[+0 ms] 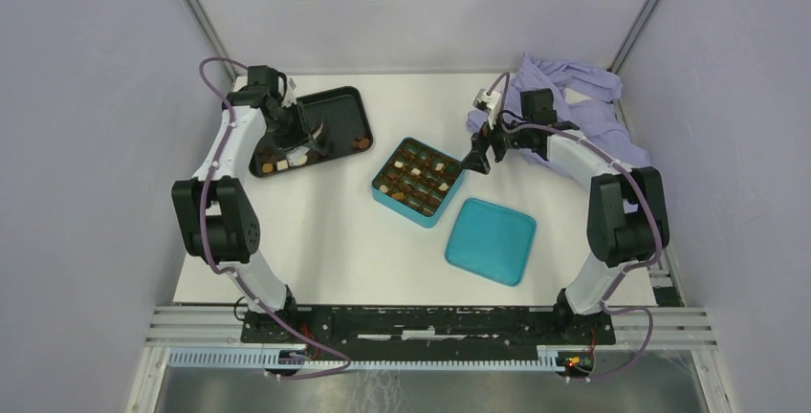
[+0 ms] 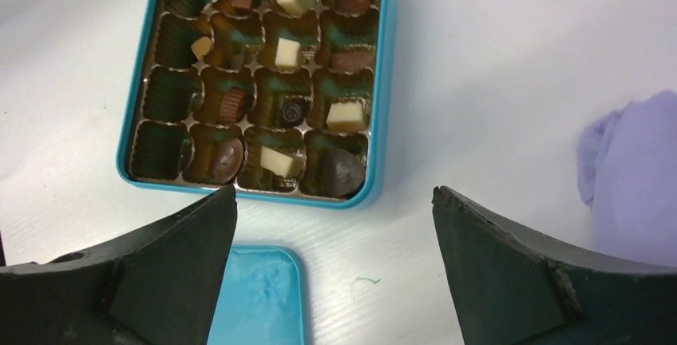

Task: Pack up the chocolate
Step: Pick up the clamp at the center of the board, then adjust the packing box at the center of the board.

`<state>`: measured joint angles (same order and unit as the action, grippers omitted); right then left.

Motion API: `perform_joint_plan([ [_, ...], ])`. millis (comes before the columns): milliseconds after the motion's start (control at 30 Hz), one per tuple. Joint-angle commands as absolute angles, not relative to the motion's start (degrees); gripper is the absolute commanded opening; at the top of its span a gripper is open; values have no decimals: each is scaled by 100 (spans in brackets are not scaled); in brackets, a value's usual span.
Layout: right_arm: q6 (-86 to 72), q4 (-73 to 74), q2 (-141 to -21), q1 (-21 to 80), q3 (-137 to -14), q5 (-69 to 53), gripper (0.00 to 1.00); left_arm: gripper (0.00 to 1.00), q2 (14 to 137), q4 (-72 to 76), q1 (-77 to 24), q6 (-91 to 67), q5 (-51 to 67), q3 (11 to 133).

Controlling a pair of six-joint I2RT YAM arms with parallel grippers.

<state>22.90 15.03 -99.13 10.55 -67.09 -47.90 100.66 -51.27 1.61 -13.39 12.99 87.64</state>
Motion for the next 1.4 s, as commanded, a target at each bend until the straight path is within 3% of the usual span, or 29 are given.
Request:
perform_joint_plan([
  [0, 2624, 1463, -10099, 1162, -7170, -5471, 98, 2, 9563, -4666, 273, -1653, 1775, 8647],
  [233, 3000, 2204, -10554, 1689, -8023, -4503, 97, 2, 9199, -4479, 304, -1808, 2030, 8351],
  [500, 2663, 2156, -10934, 2192, -8477, -2813, 79, 2, 8712, -4279, 309, -2041, 2503, 8053],
  [967, 2835, 2309, -11612, 2317, -8793, -2269, 60, 2, 8026, -3967, 307, -2400, 3616, 7415],
  [1100, 2898, 2274, -11693, 2368, -8799, -2274, 46, 2, 7838, -3931, 296, -2481, 3796, 7264],
  [1367, 3034, 2105, -11622, 2428, -8770, -2170, 6, 2, 7574, -3922, 232, -2548, 4214, 7042],
])
